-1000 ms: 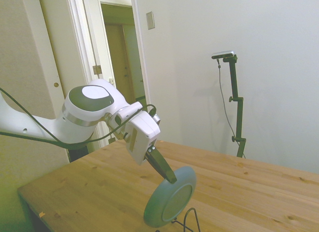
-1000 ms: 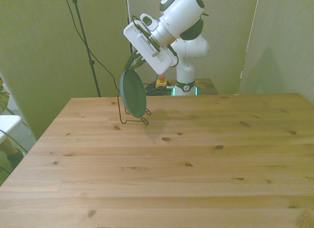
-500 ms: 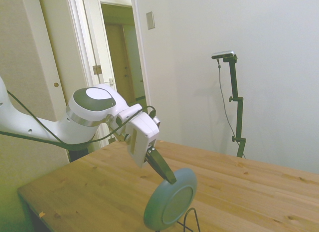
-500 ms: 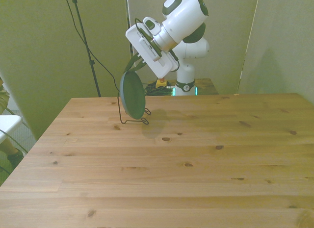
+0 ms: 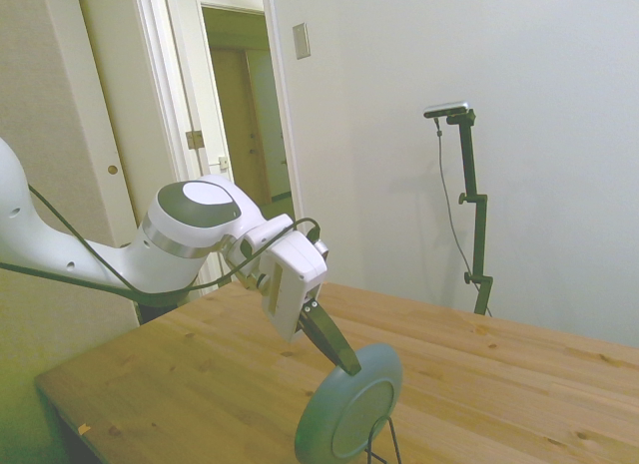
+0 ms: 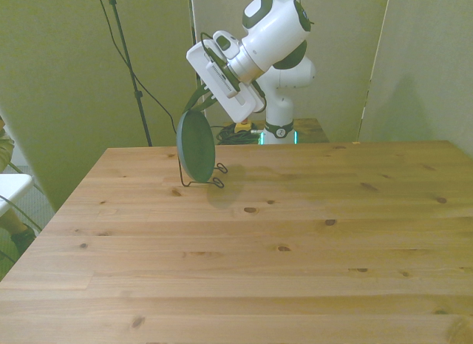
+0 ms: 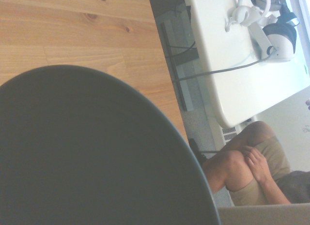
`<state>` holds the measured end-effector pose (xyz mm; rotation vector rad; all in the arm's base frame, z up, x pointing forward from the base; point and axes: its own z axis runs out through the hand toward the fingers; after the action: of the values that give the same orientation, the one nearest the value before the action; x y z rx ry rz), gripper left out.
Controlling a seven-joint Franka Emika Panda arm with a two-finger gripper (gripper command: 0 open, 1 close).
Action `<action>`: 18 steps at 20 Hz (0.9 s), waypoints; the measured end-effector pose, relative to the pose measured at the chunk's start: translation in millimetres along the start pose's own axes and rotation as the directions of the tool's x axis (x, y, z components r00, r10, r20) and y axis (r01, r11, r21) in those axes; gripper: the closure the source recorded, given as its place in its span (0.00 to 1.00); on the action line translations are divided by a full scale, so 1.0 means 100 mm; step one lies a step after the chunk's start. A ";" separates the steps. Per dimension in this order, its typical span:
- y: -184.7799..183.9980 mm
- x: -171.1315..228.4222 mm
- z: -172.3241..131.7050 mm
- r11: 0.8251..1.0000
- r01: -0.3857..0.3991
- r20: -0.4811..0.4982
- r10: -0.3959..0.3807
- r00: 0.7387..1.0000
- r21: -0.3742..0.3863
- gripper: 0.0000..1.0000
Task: Load the plate
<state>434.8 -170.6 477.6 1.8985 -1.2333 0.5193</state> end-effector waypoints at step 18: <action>-0.01 -0.21 0.03 0.999 0.046 -0.057 -0.047 0.997 -0.016 0.00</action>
<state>426.4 -160.9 460.9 1.8820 -1.1506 0.5350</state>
